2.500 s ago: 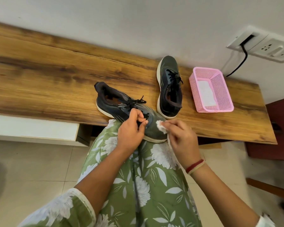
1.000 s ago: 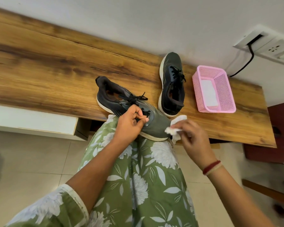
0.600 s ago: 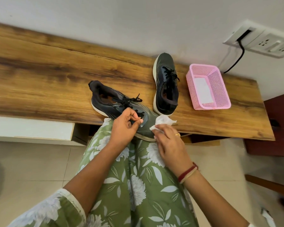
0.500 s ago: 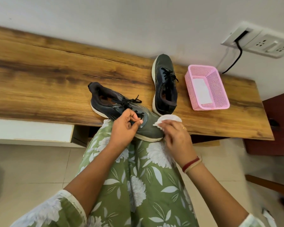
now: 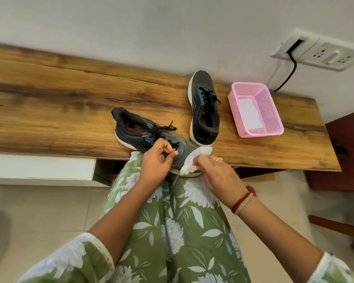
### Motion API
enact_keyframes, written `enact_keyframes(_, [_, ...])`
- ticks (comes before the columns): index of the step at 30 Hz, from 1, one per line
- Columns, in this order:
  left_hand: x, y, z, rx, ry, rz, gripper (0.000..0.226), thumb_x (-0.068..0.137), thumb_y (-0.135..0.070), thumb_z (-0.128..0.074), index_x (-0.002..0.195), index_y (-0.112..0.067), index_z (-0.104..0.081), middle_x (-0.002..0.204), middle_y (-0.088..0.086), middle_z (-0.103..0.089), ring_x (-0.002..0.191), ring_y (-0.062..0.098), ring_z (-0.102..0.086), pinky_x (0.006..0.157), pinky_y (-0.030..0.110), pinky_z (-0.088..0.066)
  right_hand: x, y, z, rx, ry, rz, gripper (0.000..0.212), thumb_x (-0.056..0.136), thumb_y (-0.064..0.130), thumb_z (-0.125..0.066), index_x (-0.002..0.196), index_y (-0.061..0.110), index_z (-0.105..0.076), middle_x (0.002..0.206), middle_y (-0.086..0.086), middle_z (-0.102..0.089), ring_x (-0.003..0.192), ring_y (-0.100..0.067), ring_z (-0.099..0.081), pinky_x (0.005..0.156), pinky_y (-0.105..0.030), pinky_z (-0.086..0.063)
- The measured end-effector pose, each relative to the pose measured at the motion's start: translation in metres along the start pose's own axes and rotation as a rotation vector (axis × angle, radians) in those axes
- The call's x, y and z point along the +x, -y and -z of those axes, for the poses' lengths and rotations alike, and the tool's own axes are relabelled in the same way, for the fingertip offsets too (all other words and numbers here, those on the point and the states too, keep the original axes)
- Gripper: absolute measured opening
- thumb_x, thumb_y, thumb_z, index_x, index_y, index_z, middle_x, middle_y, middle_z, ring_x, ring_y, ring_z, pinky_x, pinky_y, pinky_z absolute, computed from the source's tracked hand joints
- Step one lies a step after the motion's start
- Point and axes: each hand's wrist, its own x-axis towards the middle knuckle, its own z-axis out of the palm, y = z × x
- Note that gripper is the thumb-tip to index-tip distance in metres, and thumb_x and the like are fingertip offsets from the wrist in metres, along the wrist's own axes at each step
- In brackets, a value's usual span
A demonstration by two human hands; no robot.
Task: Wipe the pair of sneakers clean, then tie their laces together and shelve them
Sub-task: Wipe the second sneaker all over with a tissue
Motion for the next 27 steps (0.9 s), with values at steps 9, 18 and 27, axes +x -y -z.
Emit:
enact_keyframes(9, [-0.001, -0.001, 0.000, 0.017, 0.009, -0.008, 0.018, 0.087, -0.016, -0.067, 0.080, -0.020, -0.051, 0.068, -0.009, -0.053, 0.055, 0.012, -0.041, 0.054, 0.031, -0.037, -0.002, -0.001, 0.001, -0.038, 0.012, -0.045, 0.034, 0.088, 0.015, -0.060, 0.121, 0.009, -0.056, 0.117, -0.010, -0.058, 0.104, -0.024, -0.057, 0.087, -0.036, -0.052])
enact_keyframes(18, [0.001, 0.000, 0.001, 0.050, 0.002, -0.022, 0.019, 0.086, -0.017, -0.068, 0.081, -0.023, -0.051, 0.068, -0.011, -0.053, 0.056, 0.010, -0.044, 0.056, 0.032, -0.040, -0.003, -0.010, 0.005, -0.037, -0.071, -0.036, 0.027, 0.072, -0.009, -0.066, 0.094, 0.006, -0.069, 0.094, -0.007, -0.066, 0.083, -0.026, -0.063, 0.070, -0.032, -0.053])
enact_keyframes(27, [0.001, 0.004, 0.001, 0.033, 0.009, -0.024, 0.020, 0.086, -0.014, -0.068, 0.080, -0.023, -0.051, 0.070, -0.011, -0.053, 0.060, 0.007, -0.046, 0.058, 0.027, -0.040, 0.004, -0.006, 0.001, -0.084, -0.108, -0.106, 0.031, 0.068, -0.011, -0.072, 0.094, 0.006, -0.069, 0.085, -0.006, -0.061, 0.077, -0.023, -0.057, 0.064, -0.034, -0.054])
